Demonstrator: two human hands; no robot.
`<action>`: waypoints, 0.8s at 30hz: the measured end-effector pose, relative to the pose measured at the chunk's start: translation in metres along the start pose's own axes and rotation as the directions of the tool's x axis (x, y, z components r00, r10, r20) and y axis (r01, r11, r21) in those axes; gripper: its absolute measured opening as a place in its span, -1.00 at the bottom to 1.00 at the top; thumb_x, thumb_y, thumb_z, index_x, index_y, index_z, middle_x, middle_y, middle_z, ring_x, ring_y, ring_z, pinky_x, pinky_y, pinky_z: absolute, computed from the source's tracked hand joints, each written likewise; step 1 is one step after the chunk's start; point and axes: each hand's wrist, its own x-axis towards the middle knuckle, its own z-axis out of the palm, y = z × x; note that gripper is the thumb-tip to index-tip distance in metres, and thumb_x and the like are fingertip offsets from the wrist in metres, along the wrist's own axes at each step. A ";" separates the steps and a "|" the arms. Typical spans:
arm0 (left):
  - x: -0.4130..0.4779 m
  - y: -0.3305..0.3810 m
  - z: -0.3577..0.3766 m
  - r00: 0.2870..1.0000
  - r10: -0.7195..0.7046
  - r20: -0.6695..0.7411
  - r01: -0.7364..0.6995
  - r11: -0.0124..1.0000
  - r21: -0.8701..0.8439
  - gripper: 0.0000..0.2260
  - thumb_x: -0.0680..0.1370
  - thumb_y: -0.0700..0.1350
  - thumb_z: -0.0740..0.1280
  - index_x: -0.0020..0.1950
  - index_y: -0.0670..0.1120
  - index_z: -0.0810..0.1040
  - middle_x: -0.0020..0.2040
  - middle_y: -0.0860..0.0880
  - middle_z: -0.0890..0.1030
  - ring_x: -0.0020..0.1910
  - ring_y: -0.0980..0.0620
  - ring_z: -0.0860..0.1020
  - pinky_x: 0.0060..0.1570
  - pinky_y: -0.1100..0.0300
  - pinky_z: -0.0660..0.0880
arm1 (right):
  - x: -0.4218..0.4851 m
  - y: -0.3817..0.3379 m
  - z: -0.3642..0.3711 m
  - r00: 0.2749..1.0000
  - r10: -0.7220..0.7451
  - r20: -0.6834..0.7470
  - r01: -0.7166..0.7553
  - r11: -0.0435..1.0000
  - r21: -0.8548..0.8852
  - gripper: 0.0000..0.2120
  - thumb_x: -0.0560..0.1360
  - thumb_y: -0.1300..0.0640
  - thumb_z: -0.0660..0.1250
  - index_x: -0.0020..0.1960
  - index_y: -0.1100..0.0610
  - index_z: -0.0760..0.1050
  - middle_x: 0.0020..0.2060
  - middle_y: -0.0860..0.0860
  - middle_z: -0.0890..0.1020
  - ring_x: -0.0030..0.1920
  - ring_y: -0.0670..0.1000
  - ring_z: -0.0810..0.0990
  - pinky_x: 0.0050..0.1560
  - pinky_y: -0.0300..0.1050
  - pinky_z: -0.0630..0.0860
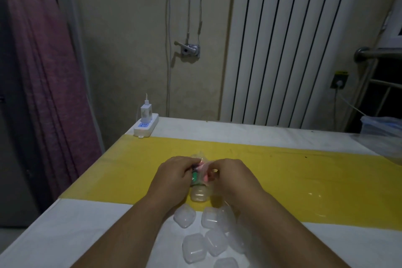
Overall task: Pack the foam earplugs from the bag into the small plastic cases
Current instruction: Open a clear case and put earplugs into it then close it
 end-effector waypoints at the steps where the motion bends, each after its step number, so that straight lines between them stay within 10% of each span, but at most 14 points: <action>1: 0.000 -0.001 0.000 1.000 0.001 -0.008 -0.001 1.000 0.012 -0.59 0.48 -0.11 0.15 0.25 0.05 0.60 0.18 0.06 0.63 0.17 0.08 0.50 0.19 0.23 0.40 | 0.001 0.002 0.001 1.000 0.000 -0.001 0.000 1.000 -0.001 -0.81 0.36 0.06 0.38 -0.03 -0.07 0.63 -0.15 0.00 0.67 -0.13 0.09 0.64 -0.10 -0.08 0.61; 24: -0.001 0.003 0.002 1.000 0.007 -0.027 -0.006 0.999 0.047 -0.63 0.50 -0.03 0.18 0.26 0.08 0.59 0.17 0.09 0.63 0.15 0.08 0.52 0.17 0.13 0.45 | 0.004 0.005 0.011 0.994 -0.056 -0.091 0.067 0.991 0.120 -0.83 0.47 0.08 0.32 -0.25 -0.09 0.39 -0.20 -0.08 0.59 -0.15 0.01 0.54 -0.22 -0.14 0.41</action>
